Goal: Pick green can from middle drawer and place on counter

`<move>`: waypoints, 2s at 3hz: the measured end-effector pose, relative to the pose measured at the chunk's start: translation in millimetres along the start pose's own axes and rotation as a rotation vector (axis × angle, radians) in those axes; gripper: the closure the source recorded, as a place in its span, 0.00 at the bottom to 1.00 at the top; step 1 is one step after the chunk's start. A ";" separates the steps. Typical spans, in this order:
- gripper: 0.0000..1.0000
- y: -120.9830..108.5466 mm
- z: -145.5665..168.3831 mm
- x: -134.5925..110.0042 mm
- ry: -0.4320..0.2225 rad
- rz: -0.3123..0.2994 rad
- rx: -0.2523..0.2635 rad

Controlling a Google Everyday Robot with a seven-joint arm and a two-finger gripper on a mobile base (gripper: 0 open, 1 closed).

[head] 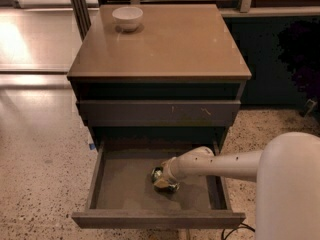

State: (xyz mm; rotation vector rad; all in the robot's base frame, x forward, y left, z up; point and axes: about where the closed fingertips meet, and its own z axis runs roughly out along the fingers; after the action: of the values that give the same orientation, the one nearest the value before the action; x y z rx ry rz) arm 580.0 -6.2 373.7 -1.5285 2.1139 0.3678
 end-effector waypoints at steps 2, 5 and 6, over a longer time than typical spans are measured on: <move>1.00 -13.0 -64.4 -66.8 -0.013 -0.055 -0.024; 1.00 -59.8 -207.5 -208.5 0.021 -0.184 -0.012; 1.00 -59.3 -207.3 -208.7 0.021 -0.184 -0.016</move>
Offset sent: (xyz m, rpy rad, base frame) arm 0.0173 0.0230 0.1396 -0.0040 -0.0034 0.1100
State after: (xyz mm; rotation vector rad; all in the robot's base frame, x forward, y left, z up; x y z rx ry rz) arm 637.2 40.1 664.6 -1.7266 1.9698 0.3040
